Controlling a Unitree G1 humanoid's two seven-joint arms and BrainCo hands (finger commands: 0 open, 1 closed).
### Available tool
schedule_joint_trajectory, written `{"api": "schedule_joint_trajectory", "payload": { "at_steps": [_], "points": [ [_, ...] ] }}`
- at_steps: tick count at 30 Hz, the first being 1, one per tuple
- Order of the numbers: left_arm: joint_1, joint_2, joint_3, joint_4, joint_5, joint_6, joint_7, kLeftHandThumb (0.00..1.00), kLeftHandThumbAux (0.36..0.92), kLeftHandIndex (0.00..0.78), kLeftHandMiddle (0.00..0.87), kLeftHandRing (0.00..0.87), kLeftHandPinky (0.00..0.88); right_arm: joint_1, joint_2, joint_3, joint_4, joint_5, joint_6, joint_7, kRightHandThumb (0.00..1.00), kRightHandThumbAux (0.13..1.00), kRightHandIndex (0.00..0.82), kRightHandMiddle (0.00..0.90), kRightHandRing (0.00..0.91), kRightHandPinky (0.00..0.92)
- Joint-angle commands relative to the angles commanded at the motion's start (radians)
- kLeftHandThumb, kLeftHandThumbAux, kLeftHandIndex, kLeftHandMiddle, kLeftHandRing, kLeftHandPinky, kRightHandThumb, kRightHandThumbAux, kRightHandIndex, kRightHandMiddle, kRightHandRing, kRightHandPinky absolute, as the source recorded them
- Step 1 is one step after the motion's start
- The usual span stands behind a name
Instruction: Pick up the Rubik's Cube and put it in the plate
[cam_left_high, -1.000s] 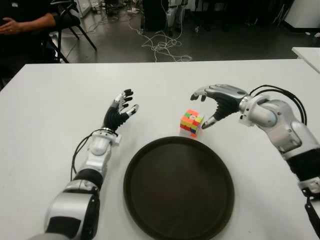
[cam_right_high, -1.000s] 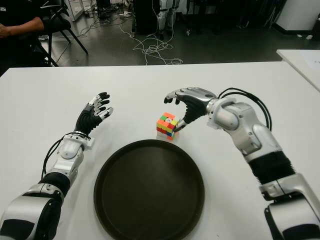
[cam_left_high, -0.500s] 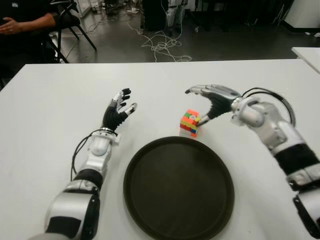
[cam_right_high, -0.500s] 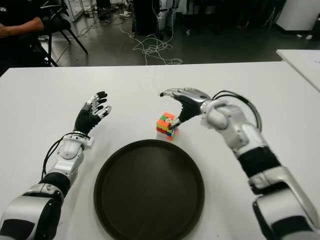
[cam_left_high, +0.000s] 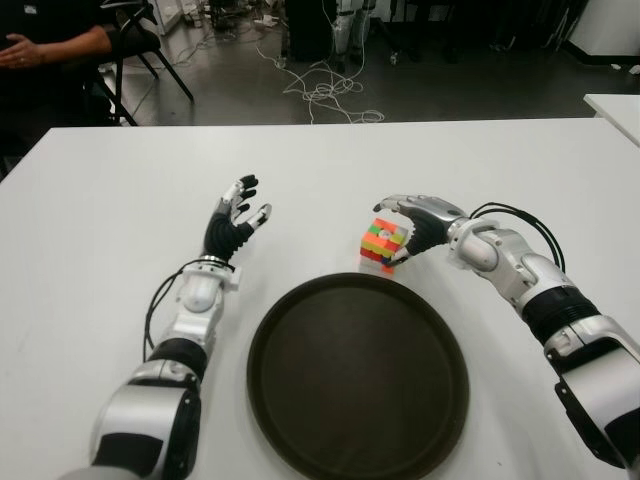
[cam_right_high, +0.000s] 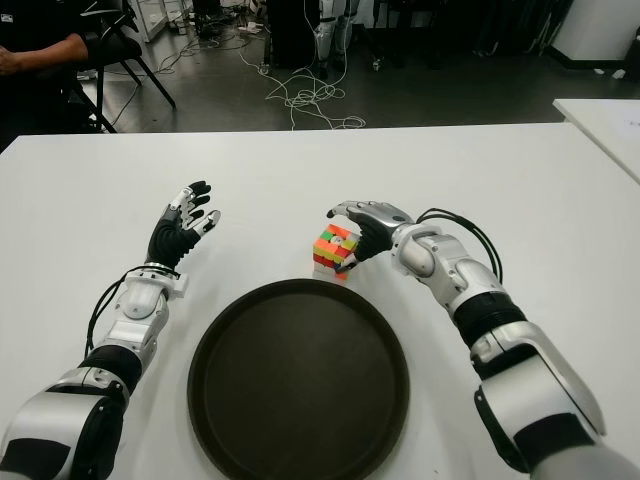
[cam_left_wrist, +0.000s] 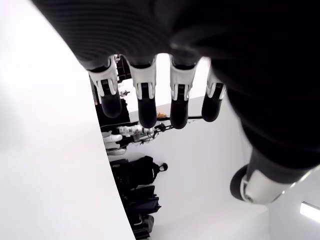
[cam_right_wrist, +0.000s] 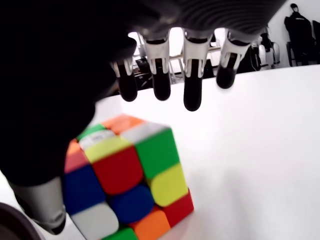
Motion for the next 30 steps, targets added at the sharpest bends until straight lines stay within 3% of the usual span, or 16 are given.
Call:
{"api": "schedule_joint_trajectory", "payload": {
  "at_steps": [17,30],
  "points": [
    [-0.001,-0.002,0.000,-0.002,-0.002,0.004,0.002,0.002,0.669,0.145,0.153,0.088,0.051,0.008,0.002,0.001,-0.031,0.001,0.043,0.041,0.000,0.721,0.200,0.240,0.262,0.285],
    [0.000,-0.002,0.002,-0.003,-0.008,0.002,-0.010,0.000,0.659,0.135,0.146,0.084,0.051,0.013,0.003,0.010,-0.034,-0.001,0.028,0.053,0.000,0.734,0.227,0.260,0.288,0.327]
  ]
}}
